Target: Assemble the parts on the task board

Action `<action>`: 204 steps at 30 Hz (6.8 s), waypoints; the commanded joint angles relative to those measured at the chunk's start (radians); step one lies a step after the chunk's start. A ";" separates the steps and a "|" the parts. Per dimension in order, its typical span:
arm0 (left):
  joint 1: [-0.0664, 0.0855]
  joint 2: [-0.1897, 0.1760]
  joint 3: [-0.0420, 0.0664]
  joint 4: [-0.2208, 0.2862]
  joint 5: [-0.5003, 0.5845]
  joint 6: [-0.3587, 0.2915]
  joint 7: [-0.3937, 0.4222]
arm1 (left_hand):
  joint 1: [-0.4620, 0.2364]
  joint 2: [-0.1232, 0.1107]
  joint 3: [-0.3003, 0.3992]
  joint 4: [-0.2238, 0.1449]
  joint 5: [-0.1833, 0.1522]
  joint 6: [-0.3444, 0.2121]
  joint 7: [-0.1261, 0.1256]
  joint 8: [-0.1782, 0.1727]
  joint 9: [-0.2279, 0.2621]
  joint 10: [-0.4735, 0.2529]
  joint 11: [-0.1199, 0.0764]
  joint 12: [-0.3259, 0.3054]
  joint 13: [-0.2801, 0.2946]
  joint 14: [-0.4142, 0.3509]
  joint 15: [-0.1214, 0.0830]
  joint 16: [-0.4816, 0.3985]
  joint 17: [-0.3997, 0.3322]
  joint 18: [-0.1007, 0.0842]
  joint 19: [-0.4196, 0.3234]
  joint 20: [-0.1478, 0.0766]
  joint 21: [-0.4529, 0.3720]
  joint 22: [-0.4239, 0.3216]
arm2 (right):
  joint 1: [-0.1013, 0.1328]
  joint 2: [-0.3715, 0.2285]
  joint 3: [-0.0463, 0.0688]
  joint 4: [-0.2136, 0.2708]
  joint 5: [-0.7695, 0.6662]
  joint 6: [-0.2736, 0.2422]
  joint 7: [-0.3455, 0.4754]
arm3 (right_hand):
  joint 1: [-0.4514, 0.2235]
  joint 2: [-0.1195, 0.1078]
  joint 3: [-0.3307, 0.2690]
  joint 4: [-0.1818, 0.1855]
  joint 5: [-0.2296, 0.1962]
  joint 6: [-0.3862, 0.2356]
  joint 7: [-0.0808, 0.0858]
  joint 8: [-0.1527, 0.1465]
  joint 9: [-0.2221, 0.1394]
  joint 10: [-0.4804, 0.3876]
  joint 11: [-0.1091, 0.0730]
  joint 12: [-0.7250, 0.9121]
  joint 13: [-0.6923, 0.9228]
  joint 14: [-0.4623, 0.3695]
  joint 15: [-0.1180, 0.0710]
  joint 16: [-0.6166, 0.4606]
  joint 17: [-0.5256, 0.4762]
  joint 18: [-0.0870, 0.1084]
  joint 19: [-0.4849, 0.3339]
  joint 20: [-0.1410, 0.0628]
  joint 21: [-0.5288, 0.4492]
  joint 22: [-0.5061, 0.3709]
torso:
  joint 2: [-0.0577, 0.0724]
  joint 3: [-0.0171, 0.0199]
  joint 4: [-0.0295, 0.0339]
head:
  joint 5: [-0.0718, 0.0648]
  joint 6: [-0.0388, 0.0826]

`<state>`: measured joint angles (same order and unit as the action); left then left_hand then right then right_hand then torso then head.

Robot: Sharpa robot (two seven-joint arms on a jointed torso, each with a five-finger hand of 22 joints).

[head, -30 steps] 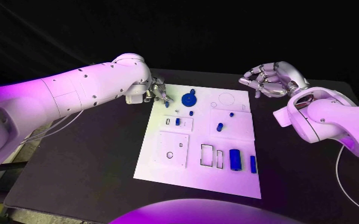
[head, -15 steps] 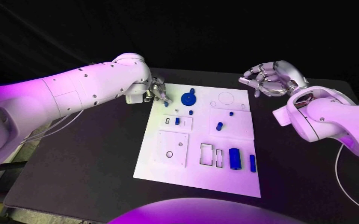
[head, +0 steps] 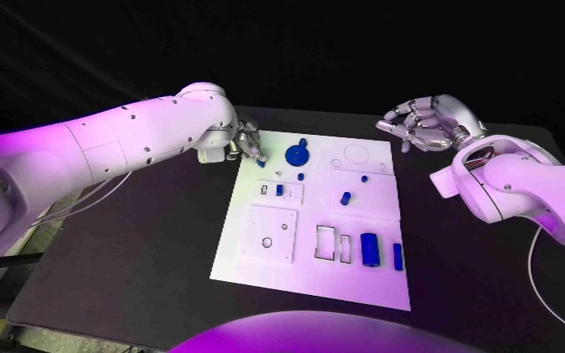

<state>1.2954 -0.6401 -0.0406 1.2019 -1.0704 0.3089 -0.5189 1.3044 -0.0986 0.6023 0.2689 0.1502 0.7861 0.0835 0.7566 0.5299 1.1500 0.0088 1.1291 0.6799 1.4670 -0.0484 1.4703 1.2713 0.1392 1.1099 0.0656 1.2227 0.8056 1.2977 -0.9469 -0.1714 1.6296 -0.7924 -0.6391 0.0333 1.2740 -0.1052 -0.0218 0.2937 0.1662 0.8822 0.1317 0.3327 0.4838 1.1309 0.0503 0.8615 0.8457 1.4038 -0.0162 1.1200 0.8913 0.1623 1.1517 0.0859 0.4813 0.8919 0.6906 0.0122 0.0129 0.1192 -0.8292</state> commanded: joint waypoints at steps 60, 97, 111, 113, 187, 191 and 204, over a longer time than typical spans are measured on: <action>-0.068 -0.213 -0.026 0.387 -0.065 -0.225 0.010 | -0.131 -0.096 0.338 -0.203 0.011 0.046 -0.028 0.089 0.111 0.100 -0.029 0.041 0.077 0.047 -0.029 0.024 0.053 -0.008 0.069 -0.029 0.066 0.097 | -0.008 0.002 0.000 -0.007 0.000 0.015 0.012 | -0.001 0.017 -0.004 0.000 -0.002 -0.007 -0.002 0.007 0.001 -0.004 0.000 -0.005 -0.005 -0.006 -0.003 -0.011 -0.002 0.020 0.000 0.006 -0.009 -0.004 | 0.001 -0.0012 0.0003 | 0.022 -0.006; -0.076 -0.204 -0.027 0.381 -0.090 -0.164 0.004 | -0.151 -0.104 0.363 -0.217 0.020 0.046 -0.031 0.098 0.123 0.104 -0.032 0.042 0.082 0.047 -0.031 0.023 0.052 -0.008 0.070 -0.032 0.070 0.101 | -0.010 -0.001 0.000 -0.005 -0.015 0.016 0.014 | -0.002 0.018 -0.004 0.001 -0.002 -0.008 -0.002 0.007 0.001 -0.004 0.000 -0.005 -0.005 -0.006 -0.003 -0.011 -0.001 0.020 0.000 0.006 -0.009 -0.005 | 0.001 -0.0004 0.0000 | 0.019 -0.005; -0.078 -0.193 -0.027 0.374 -0.083 -0.164 0.005 | -0.177 -0.109 0.367 -0.214 0.018 0.053 -0.035 0.108 0.133 0.117 -0.035 0.053 0.100 0.048 -0.033 0.023 0.053 -0.010 0.074 -0.033 0.073 0.108 | -0.010 -0.002 0.000 -0.003 -0.015 0.015 0.015 | -0.002 0.018 -0.004 0.001 -0.002 -0.008 -0.002 0.007 0.001 -0.004 0.000 -0.005 -0.005 -0.006 -0.003 -0.011 -0.001 0.020 0.000 0.006 -0.009 -0.005 | 0.002 0.0009 -0.0012 | 0.018 -0.007; -0.078 -0.192 -0.028 0.373 -0.082 -0.163 0.005 | -0.182 -0.110 0.367 -0.213 0.017 0.055 -0.037 0.110 0.135 0.122 -0.036 0.057 0.108 0.048 -0.034 0.023 0.053 -0.011 0.076 -0.033 0.074 0.111 | -0.010 -0.003 0.000 -0.003 -0.015 0.015 0.015 | -0.002 0.018 -0.004 0.001 -0.002 -0.008 -0.002 0.007 0.001 -0.004 0.000 -0.005 -0.005 -0.006 -0.003 -0.011 -0.001 0.020 0.000 0.006 -0.009 -0.005 | 0.002 0.0014 -0.0015 | 0.017 -0.007; -0.077 -0.217 0.007 0.377 -0.044 -0.229 0.015 | -0.375 -0.115 -0.108 0.025 -0.018 0.093 -0.053 0.080 0.160 0.118 -0.046 0.057 0.112 0.048 -0.043 0.022 0.055 -0.012 0.082 -0.041 0.055 0.104 | -0.012 -0.008 0.000 -0.002 -0.009 0.024 0.023 | -0.022 0.018 -0.018 0.002 -0.003 -0.012 -0.001 0.015 0.001 -0.005 0.000 -0.008 -0.019 -0.003 -0.003 -0.024 -0.004 0.020 0.006 0.006 -0.022 -0.012 | 0.001 0.0004 -0.0011 | 0.008 -0.002; -0.077 -0.224 0.015 0.387 -0.022 -0.288 0.027 | -0.355 -0.105 -0.129 0.023 -0.007 0.059 -0.041 0.060 0.156 0.075 -0.035 0.019 0.050 0.044 -0.035 0.017 0.041 -0.003 0.048 -0.037 0.027 0.050 | -0.012 -0.009 0.000 -0.002 -0.009 0.023 0.023 | -0.024 0.019 -0.019 0.002 -0.003 -0.013 -0.001 0.016 0.001 -0.005 0.000 -0.008 -0.020 -0.003 -0.003 -0.025 -0.004 0.020 0.007 0.006 -0.022 -0.013 | 0.001 0.0001 -0.0004 | 0.005 0.001; -0.077 -0.169 -0.001 0.355 -0.004 -0.512 0.387 | 0.082 -0.118 -0.083 -0.033 0.012 -0.165 0.104 -0.104 0.004 -0.320 0.102 -0.336 -0.309 -0.354 0.089 -0.323 -0.660 0.043 -0.221 0.074 -0.240 -0.265 | -0.012 -0.010 0.000 0.000 -0.009 0.015 0.024 | -0.022 0.022 -0.018 0.000 -0.002 -0.014 -0.001 0.016 0.000 -0.007 0.000 -0.011 -0.025 -0.003 -0.003 -0.028 -0.006 0.020 0.008 0.007 -0.024 -0.014 | 0.003 0.0005 -0.0019 | -0.008 0.010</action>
<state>1.2182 -0.8142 -0.0414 1.5612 -1.0641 -0.0921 -0.3144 1.3763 -0.2175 0.5153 0.2397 0.1589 0.6254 0.1767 0.6522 0.5347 0.8368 0.1100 0.7964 0.3730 1.1215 0.0424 1.1531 0.6213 0.1629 0.8927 0.1396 0.9854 0.5419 1.2863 -0.9563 -0.1714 1.6274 -0.7946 -0.6297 0.0473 1.2614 -0.0848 -0.0355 0.2967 0.1662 0.8755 0.1318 0.3444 0.4834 1.1322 0.0516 0.8535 0.8219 1.4039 -0.0162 1.0988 0.8858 0.1622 1.1554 0.0896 0.4618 0.8794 0.6918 0.0134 0.0121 0.1143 -0.8219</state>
